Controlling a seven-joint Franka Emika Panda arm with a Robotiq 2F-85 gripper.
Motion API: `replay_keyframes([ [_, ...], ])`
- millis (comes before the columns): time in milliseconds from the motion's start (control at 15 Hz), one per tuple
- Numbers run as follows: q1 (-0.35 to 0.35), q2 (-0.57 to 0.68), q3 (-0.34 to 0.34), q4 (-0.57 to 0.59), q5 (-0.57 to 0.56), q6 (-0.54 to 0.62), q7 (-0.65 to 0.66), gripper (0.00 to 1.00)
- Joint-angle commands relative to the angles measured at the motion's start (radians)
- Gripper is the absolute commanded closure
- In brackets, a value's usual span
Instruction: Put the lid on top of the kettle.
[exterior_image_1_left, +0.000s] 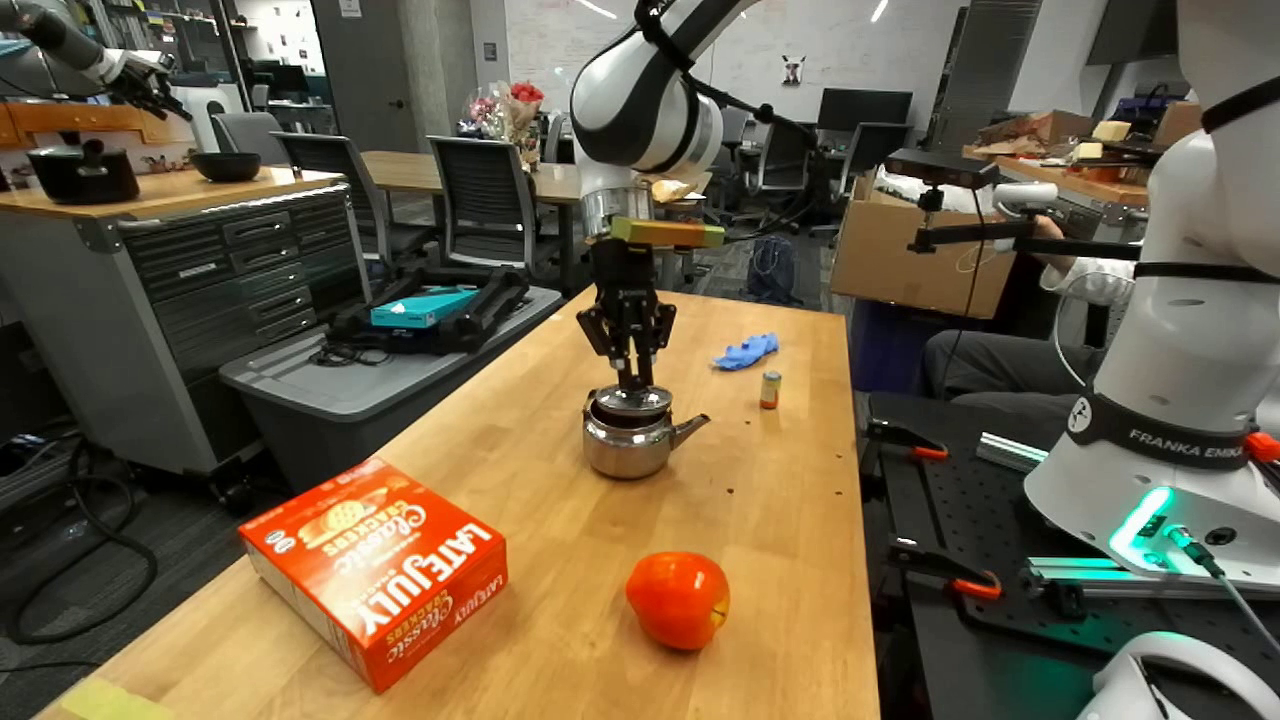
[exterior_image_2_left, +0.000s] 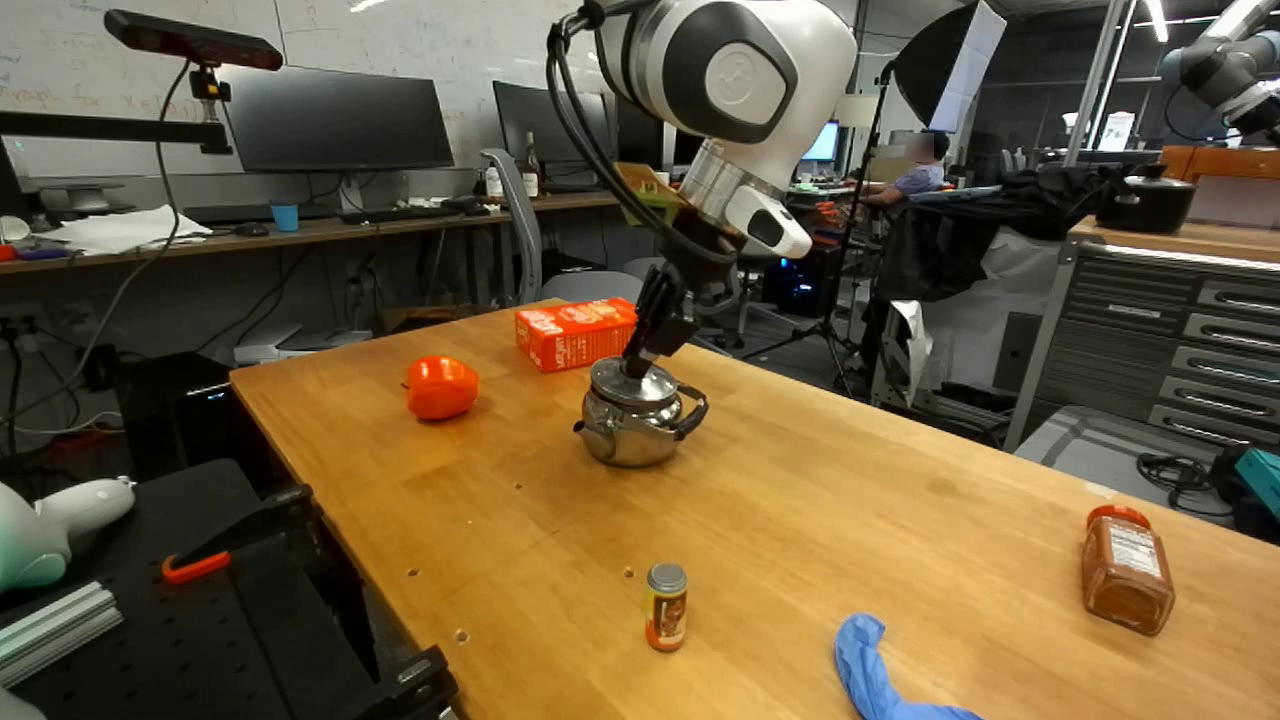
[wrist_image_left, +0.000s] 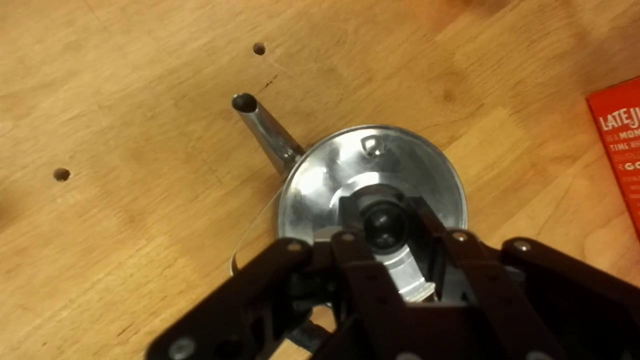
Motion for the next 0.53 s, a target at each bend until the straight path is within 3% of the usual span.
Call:
replay_keyframes([
  [0,-0.007,-0.015,0.005,0.008,0.008,-0.041,-0.028,0.86],
  [467,-0.010,-0.011,0.004,0.018,0.018,-0.048,-0.036,0.87],
])
